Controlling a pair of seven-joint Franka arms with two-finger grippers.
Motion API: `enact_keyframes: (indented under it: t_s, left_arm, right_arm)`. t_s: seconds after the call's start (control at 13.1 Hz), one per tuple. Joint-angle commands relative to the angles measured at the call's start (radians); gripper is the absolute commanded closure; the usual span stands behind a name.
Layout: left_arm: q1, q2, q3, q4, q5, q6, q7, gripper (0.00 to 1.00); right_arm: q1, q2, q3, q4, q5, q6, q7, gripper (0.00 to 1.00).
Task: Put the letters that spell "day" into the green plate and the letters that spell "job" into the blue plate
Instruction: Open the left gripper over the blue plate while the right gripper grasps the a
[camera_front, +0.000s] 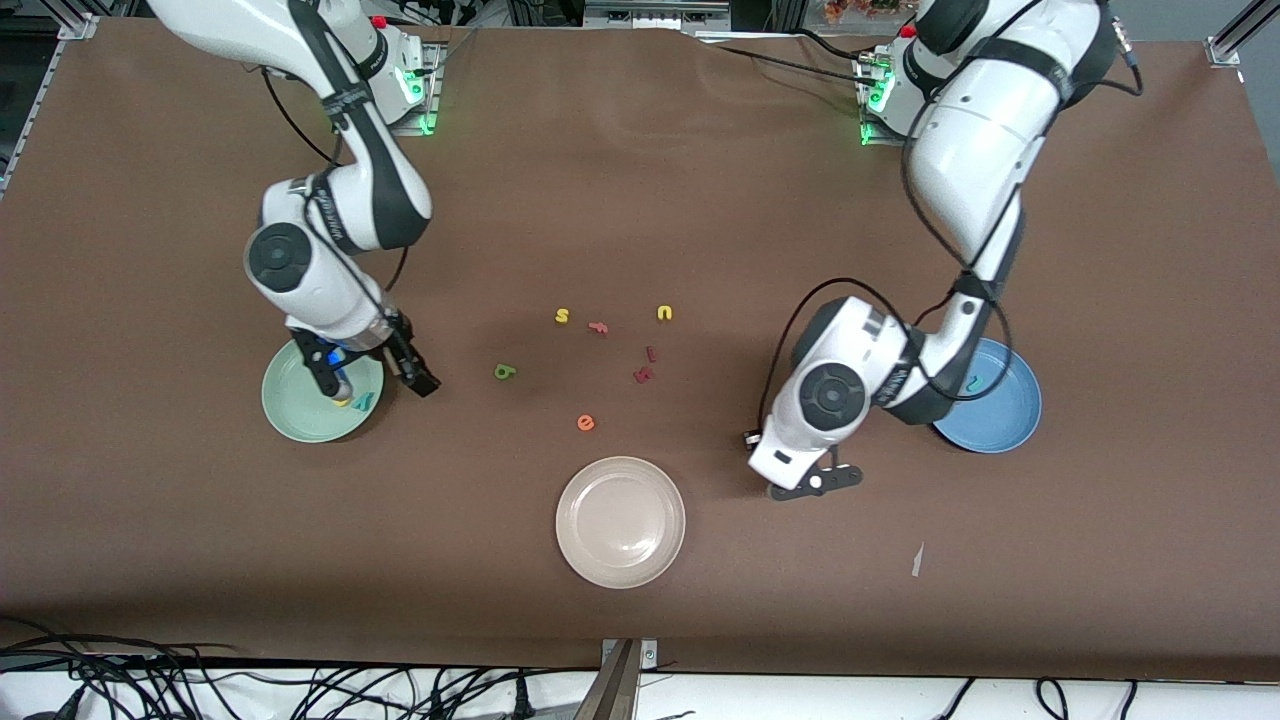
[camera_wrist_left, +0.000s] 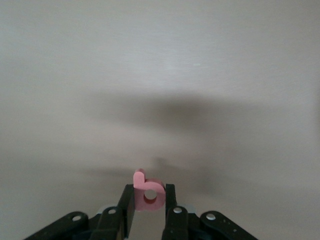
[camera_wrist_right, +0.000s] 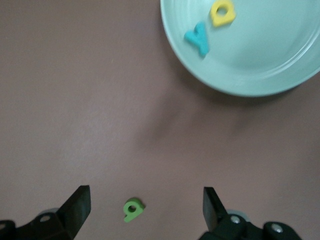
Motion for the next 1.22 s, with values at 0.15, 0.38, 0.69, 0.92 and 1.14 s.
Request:
enact_keyframes:
  t_s: [0.15,0.38,0.69,0.92,1.14]
  left_arm:
    - [0.264,-0.219,-0.092,-0.278,-0.031,-0.084,0.379,1.00]
    - [0.439,-0.328,-0.150,-0.427,-0.028,-0.067,0.579,1.00]
    - [0.535,-0.465,-0.151,-0.732,-0.016,0.235,0.638,1.00]
    - [0.593,-0.476,-0.146,-0.909,-0.013,0.527,0.638,1.00]
    - [0.621,-0.467,-0.146,-0.908,0.003,0.529,0.636,0.06]
  right_arm:
    - [0.096,0.161,-0.005,0.074,-0.006,0.111,0.162,0.01]
    - [0.114,0.186,-0.005,0.071,-0.005,0.146,0.167,0.01]
    - [0.129,0.198,-0.007,0.048,-0.005,0.178,0.193,0.01]
    - [0.143,0.226,-0.009,0.051,-0.005,0.224,0.196,0.01]
    - [0.145,0.238,-0.010,0.054,-0.006,0.228,0.196,0.20]
